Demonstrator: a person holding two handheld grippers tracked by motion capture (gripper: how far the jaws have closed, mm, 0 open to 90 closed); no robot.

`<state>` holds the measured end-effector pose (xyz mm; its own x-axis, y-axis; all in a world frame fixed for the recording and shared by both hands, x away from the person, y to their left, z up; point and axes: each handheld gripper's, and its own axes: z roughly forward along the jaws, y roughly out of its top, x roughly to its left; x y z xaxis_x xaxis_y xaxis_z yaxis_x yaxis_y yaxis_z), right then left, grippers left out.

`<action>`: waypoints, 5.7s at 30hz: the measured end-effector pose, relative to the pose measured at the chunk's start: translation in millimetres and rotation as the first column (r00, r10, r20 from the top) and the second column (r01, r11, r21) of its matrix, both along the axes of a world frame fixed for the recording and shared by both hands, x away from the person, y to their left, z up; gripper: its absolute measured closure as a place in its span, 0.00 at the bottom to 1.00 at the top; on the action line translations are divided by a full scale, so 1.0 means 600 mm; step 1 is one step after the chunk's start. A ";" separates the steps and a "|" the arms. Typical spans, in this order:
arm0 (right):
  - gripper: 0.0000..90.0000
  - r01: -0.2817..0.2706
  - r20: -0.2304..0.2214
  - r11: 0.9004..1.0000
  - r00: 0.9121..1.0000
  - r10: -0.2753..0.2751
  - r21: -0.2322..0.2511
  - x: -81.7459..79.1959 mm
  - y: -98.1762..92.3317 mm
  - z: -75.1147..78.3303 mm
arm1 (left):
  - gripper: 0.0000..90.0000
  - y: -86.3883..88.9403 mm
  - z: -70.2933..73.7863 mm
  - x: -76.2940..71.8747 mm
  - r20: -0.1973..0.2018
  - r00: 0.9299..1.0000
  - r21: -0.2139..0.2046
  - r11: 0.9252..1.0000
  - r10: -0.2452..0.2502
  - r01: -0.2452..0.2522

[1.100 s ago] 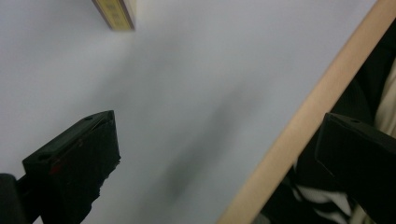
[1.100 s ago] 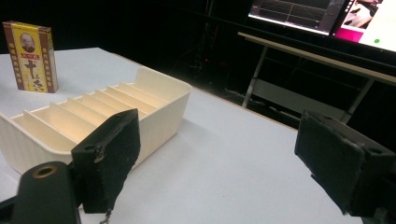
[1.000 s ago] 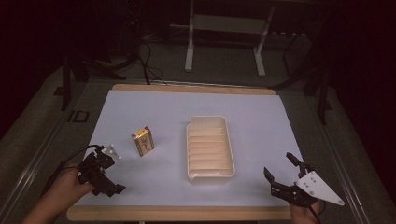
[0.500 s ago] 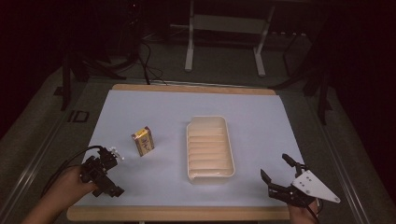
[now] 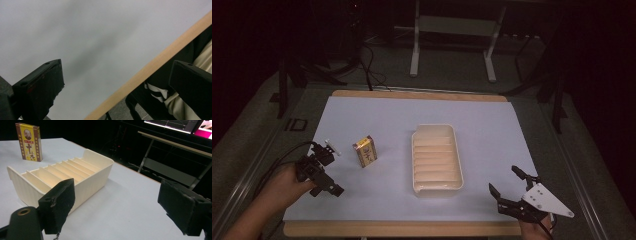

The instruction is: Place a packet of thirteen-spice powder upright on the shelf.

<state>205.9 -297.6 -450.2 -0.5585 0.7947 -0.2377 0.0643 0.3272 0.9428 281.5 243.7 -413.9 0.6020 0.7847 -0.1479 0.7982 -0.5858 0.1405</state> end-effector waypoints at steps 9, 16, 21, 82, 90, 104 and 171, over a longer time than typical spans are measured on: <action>0.16 -0.003 -0.010 1.000 1.000 0.003 0.007 0.002 -0.001 -0.002 | 0.00 -0.019 0.014 0.030 0.001 1.000 -0.025 1.000 -0.010 0.010; 0.16 -0.005 -0.017 1.000 1.000 0.005 0.005 0.003 -0.001 -0.004 | 0.00 -0.026 0.028 0.054 0.010 0.999 0.008 0.999 -0.043 0.043; 0.16 -0.004 -0.023 1.000 1.000 0.004 0.005 0.004 0.000 -0.006 | 0.00 -0.036 0.034 0.069 0.009 0.998 -0.006 0.998 -0.059 0.059; 0.16 -0.042 -0.068 0.999 0.997 0.042 -0.011 0.014 0.001 -0.015 | 0.58 -0.121 -0.013 0.223 -0.073 0.974 0.136 0.965 -0.214 0.223; 0.16 -0.041 -0.069 0.999 0.997 0.040 -0.012 0.014 0.001 -0.016 | 0.62 -0.124 -0.021 0.223 -0.085 0.971 0.132 0.963 -0.224 0.234; 0.16 -0.037 -0.069 0.999 0.997 0.036 -0.017 0.014 0.001 -0.016 | 0.76 -0.126 -0.019 0.218 -0.087 0.962 0.140 0.952 -0.260 0.271; 0.16 -0.041 -0.050 0.999 0.998 0.040 -0.022 0.012 0.000 -0.013 | 0.76 -0.304 0.140 0.084 0.305 0.764 -0.057 0.790 -0.569 0.611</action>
